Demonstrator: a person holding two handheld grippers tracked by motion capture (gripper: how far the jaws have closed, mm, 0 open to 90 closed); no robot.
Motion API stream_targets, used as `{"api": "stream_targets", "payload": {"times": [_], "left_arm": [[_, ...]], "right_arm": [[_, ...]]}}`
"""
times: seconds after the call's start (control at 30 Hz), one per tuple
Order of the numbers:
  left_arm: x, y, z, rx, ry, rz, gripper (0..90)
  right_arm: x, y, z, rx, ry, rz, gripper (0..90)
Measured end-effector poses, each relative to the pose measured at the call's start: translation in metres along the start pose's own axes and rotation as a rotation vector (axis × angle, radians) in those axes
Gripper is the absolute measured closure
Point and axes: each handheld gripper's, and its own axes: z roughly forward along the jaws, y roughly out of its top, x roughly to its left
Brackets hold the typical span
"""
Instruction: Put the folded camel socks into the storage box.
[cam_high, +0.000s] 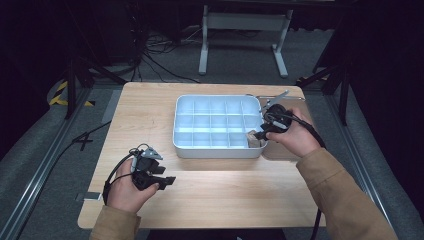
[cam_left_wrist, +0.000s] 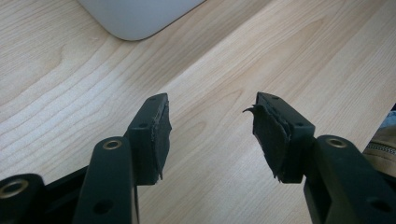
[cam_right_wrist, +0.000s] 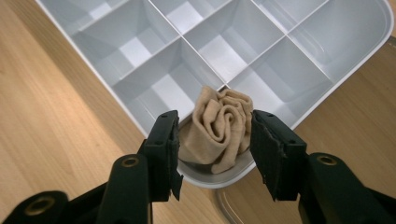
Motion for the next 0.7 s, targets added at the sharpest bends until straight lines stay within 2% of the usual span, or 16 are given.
{"api": "stream_targets", "payload": {"times": [0.13, 0.23, 0.4, 0.5, 0.7], "left_arm": [[-0.003, 0.001, -0.002, -0.004, -0.002, 0.01, 46.9], [-0.004, 0.002, -0.002, -0.004, -0.004, 0.013, 46.8], [-0.004, 0.003, -0.002, -0.002, -0.003, 0.018, 46.8], [-0.005, 0.003, -0.001, -0.001, -0.006, 0.015, 46.8], [-0.009, 0.007, 0.0, 0.004, -0.011, 0.035, 46.8]], "right_arm": [[0.006, -0.009, -0.014, -0.086, 0.009, -0.004, 51.5], [0.009, -0.012, -0.019, -0.116, 0.021, -0.005, 51.0], [0.023, -0.023, -0.03, -0.204, 0.049, -0.044, 48.0], [0.03, -0.03, -0.034, -0.223, 0.074, -0.062, 46.5], [0.043, -0.048, -0.039, -0.268, 0.096, -0.071, 46.4]]}}
